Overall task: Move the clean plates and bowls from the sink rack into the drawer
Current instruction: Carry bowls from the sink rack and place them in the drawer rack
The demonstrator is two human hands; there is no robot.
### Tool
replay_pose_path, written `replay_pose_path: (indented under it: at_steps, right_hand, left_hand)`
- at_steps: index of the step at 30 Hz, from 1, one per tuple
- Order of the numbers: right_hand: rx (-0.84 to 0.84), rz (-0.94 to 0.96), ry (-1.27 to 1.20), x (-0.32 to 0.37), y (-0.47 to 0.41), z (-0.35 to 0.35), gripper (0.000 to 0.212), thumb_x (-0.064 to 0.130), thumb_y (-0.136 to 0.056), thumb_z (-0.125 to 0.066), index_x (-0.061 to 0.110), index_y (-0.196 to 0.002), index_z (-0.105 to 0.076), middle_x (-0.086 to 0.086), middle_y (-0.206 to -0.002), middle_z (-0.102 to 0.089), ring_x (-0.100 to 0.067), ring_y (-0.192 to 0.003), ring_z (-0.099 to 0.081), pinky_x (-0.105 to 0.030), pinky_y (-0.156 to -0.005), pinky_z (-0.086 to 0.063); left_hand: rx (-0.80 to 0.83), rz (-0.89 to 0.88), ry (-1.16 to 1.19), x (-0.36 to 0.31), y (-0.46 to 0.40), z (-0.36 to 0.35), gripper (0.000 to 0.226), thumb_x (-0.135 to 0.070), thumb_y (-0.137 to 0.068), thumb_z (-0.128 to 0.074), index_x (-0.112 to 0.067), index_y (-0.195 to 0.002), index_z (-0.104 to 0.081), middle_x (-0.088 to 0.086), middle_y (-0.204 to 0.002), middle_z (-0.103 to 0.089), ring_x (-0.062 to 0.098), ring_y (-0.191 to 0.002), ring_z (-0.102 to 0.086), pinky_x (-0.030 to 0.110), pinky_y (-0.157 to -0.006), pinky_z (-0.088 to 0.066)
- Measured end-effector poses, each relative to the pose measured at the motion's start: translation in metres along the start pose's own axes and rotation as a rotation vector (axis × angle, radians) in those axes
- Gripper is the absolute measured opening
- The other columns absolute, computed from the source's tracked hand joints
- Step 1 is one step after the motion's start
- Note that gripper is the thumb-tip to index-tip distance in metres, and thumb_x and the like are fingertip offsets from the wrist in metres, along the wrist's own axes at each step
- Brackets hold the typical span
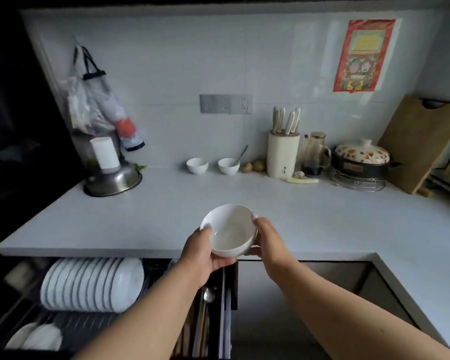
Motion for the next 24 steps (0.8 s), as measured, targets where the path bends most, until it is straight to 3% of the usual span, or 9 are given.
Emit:
replay_pose_path:
  at_steps: [3, 6, 12, 15, 17, 21, 24]
  right_hand:
    - [0.101, -0.123, -0.082, -0.018, -0.003, -0.07, 0.039, 0.035, -0.097, -0.04, 0.005, -0.117, -0.055, -0.016, -0.096, -0.06, -0.027, -0.074, -0.061, -0.034, -0.062, -0.052]
    - [0.2, -0.245, -0.11, -0.043, 0.0, -0.137, 0.044, 0.041, -0.095, -0.042, 0.005, -0.116, -0.058, -0.022, -0.099, -0.06, -0.033, -0.082, -0.062, -0.038, -0.068, -0.052]
    - [0.291, -0.341, -0.118, -0.08, 0.015, -0.255, 0.044, 0.039, -0.095, -0.045, 0.002, -0.115, -0.057, -0.019, -0.096, -0.061, -0.029, -0.079, -0.062, -0.03, -0.057, -0.051]
    - [0.33, -0.325, -0.066, -0.097, 0.018, -0.306, 0.044, 0.04, -0.094, -0.046, 0.005, -0.119, -0.057, -0.023, -0.104, -0.063, -0.038, -0.095, -0.064, -0.046, -0.079, -0.056]
    - [0.349, -0.33, -0.033, -0.107, 0.022, -0.336, 0.043, 0.041, -0.093, -0.048, 0.008, -0.119, -0.058, -0.025, -0.109, -0.063, -0.04, -0.1, -0.063, -0.05, -0.086, -0.053]
    - [0.357, -0.372, -0.028, -0.125, 0.029, -0.381, 0.04, 0.039, -0.094, -0.049, 0.006, -0.116, -0.057, -0.021, -0.096, -0.062, -0.031, -0.077, -0.064, -0.035, -0.059, -0.053]
    - [0.36, -0.397, 0.007, -0.139, 0.026, -0.405, 0.04, 0.038, -0.094, -0.05, 0.005, -0.118, -0.052, -0.021, -0.089, -0.062, -0.029, -0.066, -0.063, -0.031, -0.054, -0.052]
  left_hand:
    - [-0.083, -0.019, 0.016, -0.013, 0.0, 0.07, 0.035, -0.038, -0.102, -0.039, -0.011, -0.123, -0.046, 0.02, -0.116, -0.058, 0.033, -0.084, -0.066, 0.032, -0.047, -0.054]
    - [-0.148, -0.028, 0.024, -0.02, 0.004, 0.135, 0.035, -0.039, -0.103, -0.038, -0.012, -0.124, -0.045, 0.018, -0.111, -0.059, 0.032, -0.083, -0.066, 0.033, -0.049, -0.055]
    - [-0.286, -0.021, -0.009, -0.026, 0.015, 0.26, 0.036, -0.04, -0.103, -0.038, -0.013, -0.124, -0.043, 0.016, -0.104, -0.058, 0.033, -0.086, -0.066, 0.036, -0.055, -0.058]
    - [-0.36, -0.015, -0.04, -0.029, 0.021, 0.318, 0.045, -0.043, -0.101, -0.041, -0.01, -0.131, -0.045, 0.021, -0.114, -0.058, 0.034, -0.085, -0.068, 0.035, -0.054, -0.059]
    - [-0.407, -0.005, -0.052, -0.028, 0.024, 0.354, 0.042, -0.044, -0.1, -0.041, -0.013, -0.128, -0.047, 0.021, -0.116, -0.058, 0.034, -0.085, -0.068, 0.039, -0.062, -0.06]
    - [-0.529, -0.036, -0.24, -0.033, 0.035, 0.421, 0.044, -0.048, -0.099, -0.04, -0.012, -0.12, -0.052, 0.012, -0.111, -0.059, 0.031, -0.101, -0.062, 0.046, -0.085, -0.054]
    - [-0.642, -0.077, -0.479, -0.042, 0.048, 0.463, 0.042, -0.047, -0.1, -0.035, -0.012, -0.111, -0.056, 0.009, -0.11, -0.06, 0.027, -0.105, -0.057, 0.038, -0.097, -0.045]
Point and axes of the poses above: each hand's wrist, its own y-axis away from the middle knuckle, its own z-axis out of the back of the hand, x = y × z, the point moved 10 cm from there along -y, towards the middle knuckle
